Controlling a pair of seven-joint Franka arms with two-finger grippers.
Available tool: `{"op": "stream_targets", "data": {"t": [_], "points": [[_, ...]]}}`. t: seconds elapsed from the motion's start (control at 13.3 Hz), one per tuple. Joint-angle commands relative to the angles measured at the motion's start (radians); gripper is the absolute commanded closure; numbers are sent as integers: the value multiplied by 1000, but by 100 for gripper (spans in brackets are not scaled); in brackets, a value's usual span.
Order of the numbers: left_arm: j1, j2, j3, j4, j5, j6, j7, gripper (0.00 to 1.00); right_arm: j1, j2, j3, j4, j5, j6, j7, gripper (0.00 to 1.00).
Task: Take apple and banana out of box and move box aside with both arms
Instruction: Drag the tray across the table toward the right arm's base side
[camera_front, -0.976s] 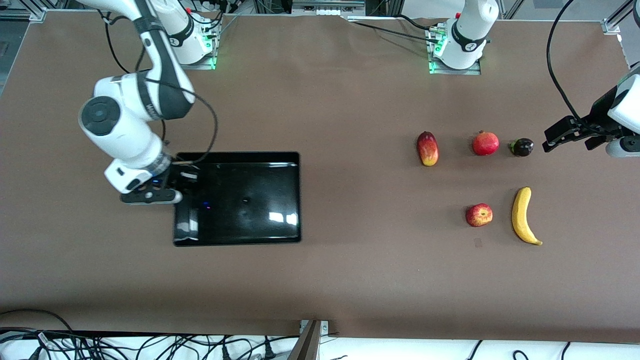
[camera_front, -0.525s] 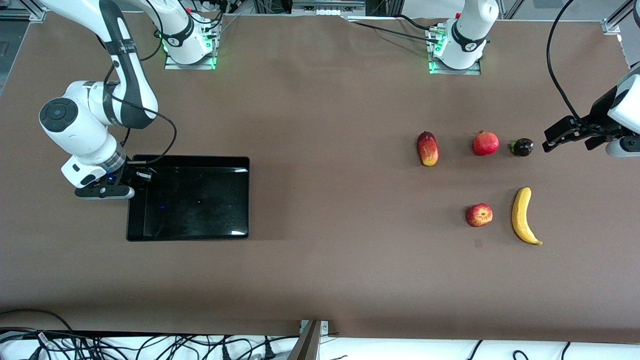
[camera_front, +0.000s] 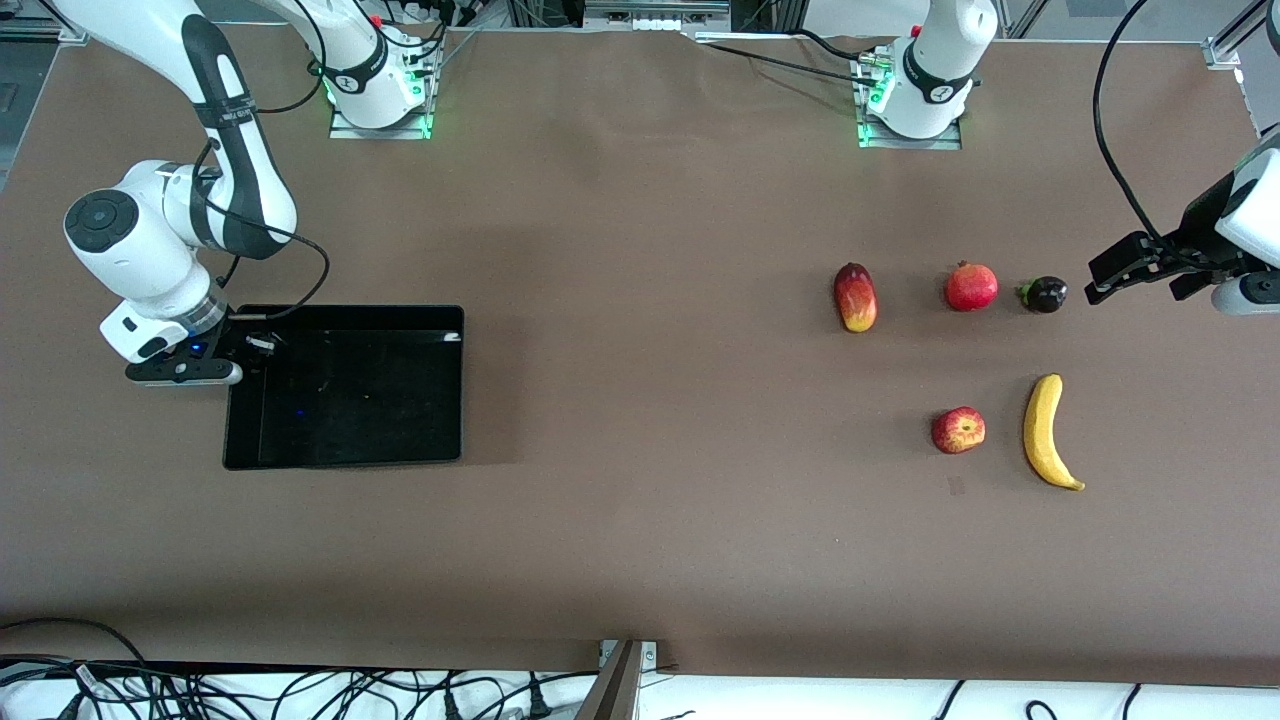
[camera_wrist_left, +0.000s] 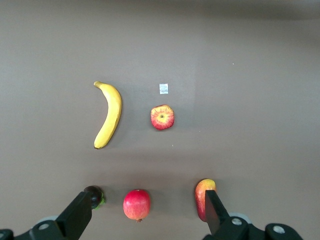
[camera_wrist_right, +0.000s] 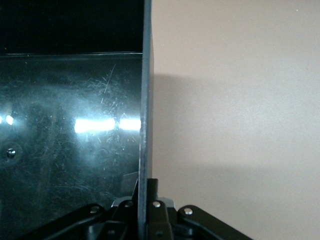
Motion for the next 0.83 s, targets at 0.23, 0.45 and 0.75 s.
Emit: {"op": "stream_targets", "data": {"t": [0.23,0.45,0.75], "points": [[-4,7,7,19,-20,-9,-5,0,-6,4,3,-45,21,69,-41,100],[-4,7,7,19,-20,-9,-5,0,-5,-13,1,-35,21,54,-91,0],[-3,7,7,19,-20,-9,-3,0,-5,-80,-5,11,20,-105,-93,0]]}}
